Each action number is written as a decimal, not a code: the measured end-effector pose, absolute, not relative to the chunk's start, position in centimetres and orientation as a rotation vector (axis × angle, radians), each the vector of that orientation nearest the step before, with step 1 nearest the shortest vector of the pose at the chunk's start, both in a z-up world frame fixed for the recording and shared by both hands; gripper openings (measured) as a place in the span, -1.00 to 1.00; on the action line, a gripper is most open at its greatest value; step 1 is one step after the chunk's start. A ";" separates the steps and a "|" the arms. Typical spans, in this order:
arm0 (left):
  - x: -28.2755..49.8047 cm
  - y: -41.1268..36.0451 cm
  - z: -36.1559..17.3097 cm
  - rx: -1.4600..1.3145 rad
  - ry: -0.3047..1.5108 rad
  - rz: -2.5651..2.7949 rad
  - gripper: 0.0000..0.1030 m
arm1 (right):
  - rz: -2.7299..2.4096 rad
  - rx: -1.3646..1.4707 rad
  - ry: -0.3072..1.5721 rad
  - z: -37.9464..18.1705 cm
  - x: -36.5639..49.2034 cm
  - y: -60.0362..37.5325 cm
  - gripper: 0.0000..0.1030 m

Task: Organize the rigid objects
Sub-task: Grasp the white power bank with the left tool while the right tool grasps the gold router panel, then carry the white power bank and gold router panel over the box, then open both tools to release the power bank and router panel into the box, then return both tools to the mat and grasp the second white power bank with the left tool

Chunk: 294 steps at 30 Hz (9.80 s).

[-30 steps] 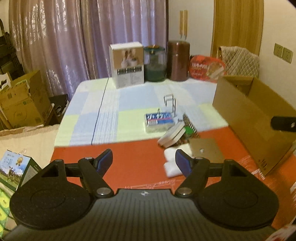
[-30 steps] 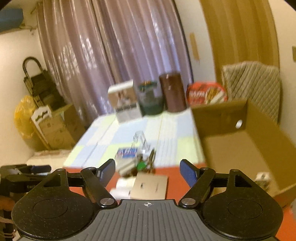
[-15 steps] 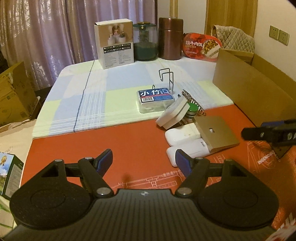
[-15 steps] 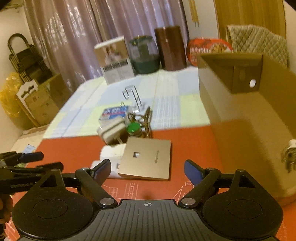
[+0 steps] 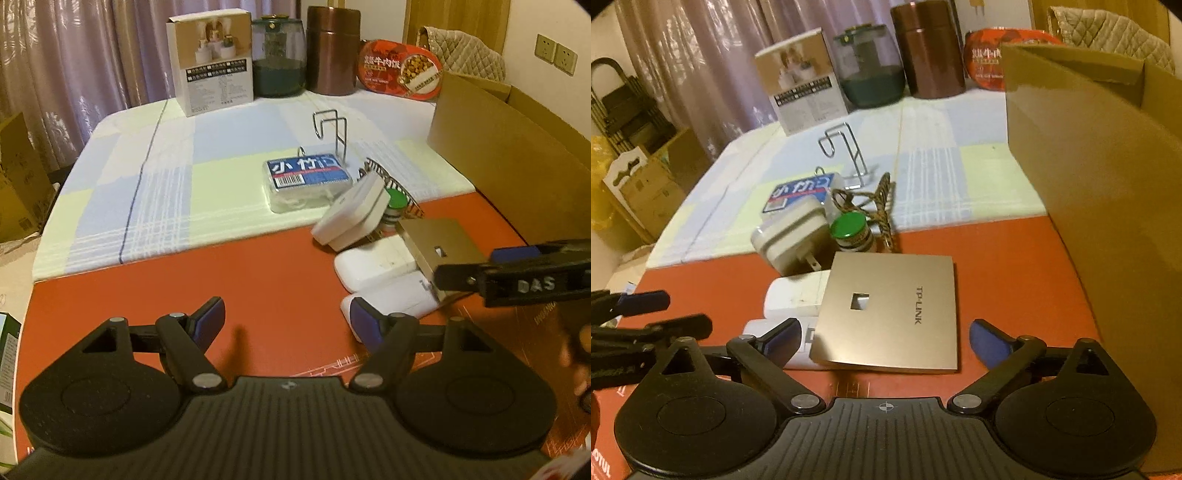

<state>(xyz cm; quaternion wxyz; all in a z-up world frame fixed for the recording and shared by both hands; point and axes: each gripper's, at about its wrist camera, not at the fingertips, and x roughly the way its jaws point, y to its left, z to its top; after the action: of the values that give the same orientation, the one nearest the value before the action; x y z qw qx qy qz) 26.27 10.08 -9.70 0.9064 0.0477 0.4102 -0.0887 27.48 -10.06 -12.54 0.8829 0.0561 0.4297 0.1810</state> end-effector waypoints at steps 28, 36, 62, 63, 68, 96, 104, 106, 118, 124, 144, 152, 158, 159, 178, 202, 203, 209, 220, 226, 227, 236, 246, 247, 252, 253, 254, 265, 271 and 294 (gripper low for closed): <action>26.5 5.4 -11.1 0.319 0.774 -0.486 0.41 | 0.350 -0.008 0.877 -12.0 27.3 -11.9 0.66; 27.6 4.1 -12.8 0.349 0.822 -0.557 0.35 | 0.357 0.016 0.877 -11.8 27.6 -12.5 0.66; 16.9 4.2 -11.8 0.231 0.924 -0.279 -0.36 | 0.421 -0.047 0.884 -10.9 22.3 -13.7 0.66; 16.5 4.3 -11.8 0.215 0.921 -0.263 -0.36 | 0.428 -0.060 0.883 -11.0 21.8 -13.6 0.66; 16.1 4.9 -11.9 0.151 0.887 -0.265 -0.33 | 0.446 -0.110 0.866 -11.5 19.8 -13.4 0.66; 16.9 3.9 -12.9 0.095 0.810 -0.211 -0.35 | 0.360 -0.147 0.789 -14.0 18.3 -13.2 0.83; 16.6 3.9 -13.0 0.092 0.796 -0.203 -0.34 | 0.360 -0.145 0.791 -13.7 18.4 -12.8 0.68; 16.6 3.8 -13.0 0.095 0.794 -0.201 -0.34 | 0.359 -0.145 0.795 -13.6 18.5 -12.7 0.65; 16.6 3.9 -12.6 0.063 0.804 -0.182 -0.37 | 0.363 -0.125 0.761 -12.3 18.0 -12.6 0.64; 16.4 4.4 -11.8 0.036 0.784 -0.172 -0.37 | 0.373 -0.113 0.725 -11.2 17.9 -12.5 0.64; 16.7 4.6 -6.7 -0.027 0.678 -0.155 -0.37 | 0.400 -0.096 0.568 -6.3 17.6 -12.2 0.64; 17.4 2.1 -2.9 -0.003 0.616 -0.167 -0.37 | 0.364 -0.040 0.511 -1.0 18.8 -14.4 0.64; 18.5 -2.2 0.3 0.000 0.572 -0.240 -0.37 | 0.313 -0.021 0.495 3.5 20.6 -19.4 0.64; 18.8 -3.1 0.8 0.000 0.566 -0.255 -0.37 | 0.302 -0.023 0.496 4.1 21.0 -20.3 0.64; 25.1 -18.8 2.0 0.013 0.631 -0.448 -0.37 | 0.155 0.097 0.638 2.1 23.8 -36.1 0.64; 27.0 -18.9 0.0 0.036 0.664 -0.420 -0.34 | 0.145 0.116 0.663 0.4 24.3 -37.9 0.64; 26.9 -18.5 0.2 0.034 0.662 -0.413 -0.34 | 0.144 0.114 0.663 0.4 24.3 -37.8 0.64; 26.2 -16.6 1.3 0.027 0.641 -0.384 -0.34 | 0.166 0.108 0.663 0.5 24.1 -36.6 0.64; 25.3 -14.0 1.8 0.018 0.637 -0.357 -0.34 | 0.180 0.106 0.695 0.1 24.3 -34.9 0.64; 24.9 -13.0 1.5 0.013 0.644 -0.346 -0.34 | 0.179 0.111 0.722 -0.6 24.4 -34.6 0.64; 24.9 -12.8 1.5 0.011 0.645 -0.342 -0.34 | 0.176 0.118 0.729 -0.7 24.5 -34.6 0.65; 24.1 -9.7 2.1 -0.009 0.639 -0.300 -0.22 | 0.144 0.145 0.675 1.5 23.3 -34.9 0.66; 21.6 -3.3 3.5 -0.021 0.623 -0.211 -0.10 | 0.213 0.146 0.578 6.1 21.0 -31.4 0.66; 21.3 -2.4 3.7 -0.020 0.621 -0.196 -0.09 | 0.224 0.149 0.566 6.6 20.7 -30.8 0.66; 19.8 1.9 3.9 -0.027 0.618 -0.121 -0.04 | 0.302 0.158 0.522 8.4 19.4 -27.1 0.66; 19.6 2.8 3.9 -0.029 0.618 -0.105 -0.03 | 0.319 0.155 0.516 8.7 19.2 -26.2 0.66; 19.3 3.6 3.8 -0.030 0.618 -0.089 -0.03 | 0.336 0.151 0.511 8.8 18.9 -25.4 0.66; 17.7 9.4 0.4 -0.042 0.662 0.005 -0.03 | 0.465 0.131 0.572 5.8 17.7 -17.5 0.67; 18.3 10.6 -2.5 -0.036 0.698 0.013 -0.03 | 0.485 0.070 0.645 0.8 18.4 -14.4 0.67; 27.3 6.7 -10.5 0.140 0.816 -0.348 -0.03 | 0.537 -0.046 0.862 -8.6 28.1 -9.7 0.35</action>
<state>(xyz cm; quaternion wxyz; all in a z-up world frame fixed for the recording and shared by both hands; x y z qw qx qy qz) 27.26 6.70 -10.55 0.9008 0.0678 0.3946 -0.1681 28.09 -9.73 -8.62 0.8735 -0.0220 0.4128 0.2570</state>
